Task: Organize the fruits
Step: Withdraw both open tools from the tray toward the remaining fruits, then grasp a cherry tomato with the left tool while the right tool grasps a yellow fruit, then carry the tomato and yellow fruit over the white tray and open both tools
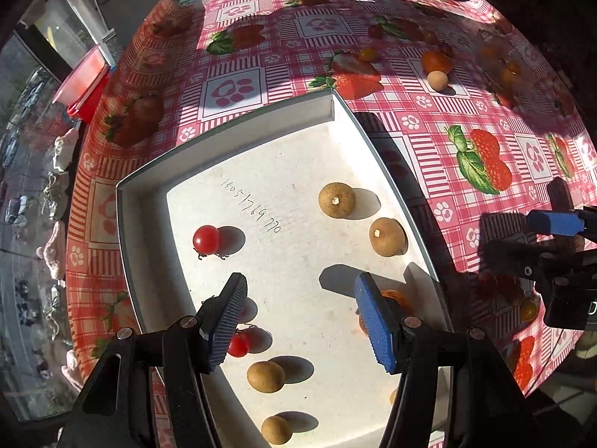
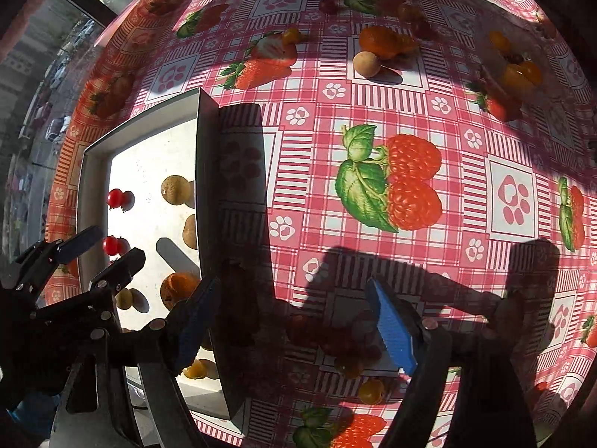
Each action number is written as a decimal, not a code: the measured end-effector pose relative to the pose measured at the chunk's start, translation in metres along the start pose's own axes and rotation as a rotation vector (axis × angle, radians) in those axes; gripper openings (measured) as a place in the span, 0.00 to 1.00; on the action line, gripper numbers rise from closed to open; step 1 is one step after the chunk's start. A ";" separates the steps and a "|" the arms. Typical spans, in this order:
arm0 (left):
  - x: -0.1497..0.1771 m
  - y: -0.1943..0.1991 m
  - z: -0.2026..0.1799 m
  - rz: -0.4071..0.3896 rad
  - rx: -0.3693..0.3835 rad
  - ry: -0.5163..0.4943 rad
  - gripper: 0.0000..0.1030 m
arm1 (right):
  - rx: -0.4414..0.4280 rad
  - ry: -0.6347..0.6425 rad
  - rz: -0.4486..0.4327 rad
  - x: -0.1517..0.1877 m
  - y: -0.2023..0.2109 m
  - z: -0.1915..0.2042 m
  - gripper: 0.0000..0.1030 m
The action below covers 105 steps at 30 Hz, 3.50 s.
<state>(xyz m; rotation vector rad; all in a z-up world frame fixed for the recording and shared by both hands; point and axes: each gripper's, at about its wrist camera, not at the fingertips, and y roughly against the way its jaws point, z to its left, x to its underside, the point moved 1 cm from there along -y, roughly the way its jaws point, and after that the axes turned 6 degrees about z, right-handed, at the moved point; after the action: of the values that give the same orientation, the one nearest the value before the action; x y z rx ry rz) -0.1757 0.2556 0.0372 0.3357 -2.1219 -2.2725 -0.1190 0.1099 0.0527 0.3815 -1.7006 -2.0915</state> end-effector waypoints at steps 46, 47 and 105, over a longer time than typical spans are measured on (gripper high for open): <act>-0.022 -0.044 -0.121 0.160 0.194 -0.278 0.23 | -0.030 -0.099 0.055 0.095 -0.024 -0.060 0.21; -0.021 -0.044 -0.121 0.163 0.195 -0.277 0.23 | -0.035 -0.107 0.054 0.097 -0.021 -0.068 0.21; -0.046 -0.018 0.107 -0.011 0.025 0.282 0.23 | -0.094 0.263 0.011 -0.084 -0.007 0.115 0.21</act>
<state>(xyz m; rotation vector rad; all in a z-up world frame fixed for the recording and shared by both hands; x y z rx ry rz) -0.1455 0.3694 0.0320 0.6282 -2.0110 -2.0612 -0.0991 0.2504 0.0667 0.5883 -1.4444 -2.0041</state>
